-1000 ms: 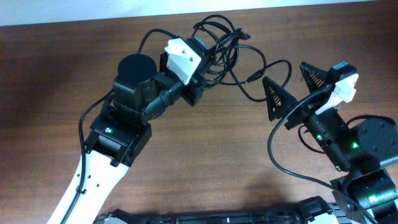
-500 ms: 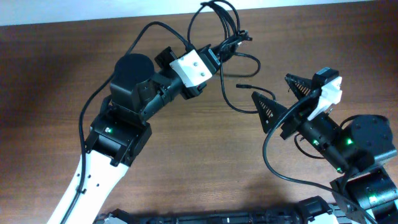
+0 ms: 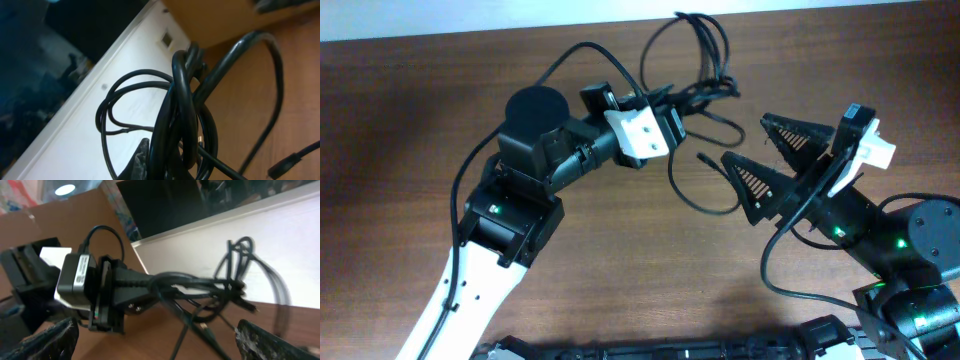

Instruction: Untangle cables

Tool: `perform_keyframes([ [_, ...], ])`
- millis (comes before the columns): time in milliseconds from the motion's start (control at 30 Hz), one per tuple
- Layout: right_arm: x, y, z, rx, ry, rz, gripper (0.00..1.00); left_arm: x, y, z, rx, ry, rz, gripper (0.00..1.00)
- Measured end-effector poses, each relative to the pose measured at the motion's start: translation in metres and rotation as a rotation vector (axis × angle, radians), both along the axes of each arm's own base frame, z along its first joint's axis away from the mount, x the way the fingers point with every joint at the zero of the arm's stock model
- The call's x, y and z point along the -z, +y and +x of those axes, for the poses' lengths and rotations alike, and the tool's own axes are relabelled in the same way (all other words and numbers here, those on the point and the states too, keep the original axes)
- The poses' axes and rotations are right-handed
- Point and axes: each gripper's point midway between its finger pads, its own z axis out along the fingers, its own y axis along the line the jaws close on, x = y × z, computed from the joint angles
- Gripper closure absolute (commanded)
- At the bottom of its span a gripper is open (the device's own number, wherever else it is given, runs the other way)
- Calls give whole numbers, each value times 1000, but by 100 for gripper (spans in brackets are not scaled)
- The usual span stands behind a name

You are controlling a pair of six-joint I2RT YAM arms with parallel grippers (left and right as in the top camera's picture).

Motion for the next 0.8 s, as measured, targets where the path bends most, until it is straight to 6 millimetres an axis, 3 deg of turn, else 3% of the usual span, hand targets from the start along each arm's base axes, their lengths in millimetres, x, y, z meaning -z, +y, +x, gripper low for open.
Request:
perform_keyframes([
  [400, -13, 9, -12, -123, 188, 242, 3, 1, -21, -22, 154, -184, 112, 100],
  [800, -12, 14, -18, -179, 254, 283, 9, -5, -24, -19, 159, -266, 125, 100],
])
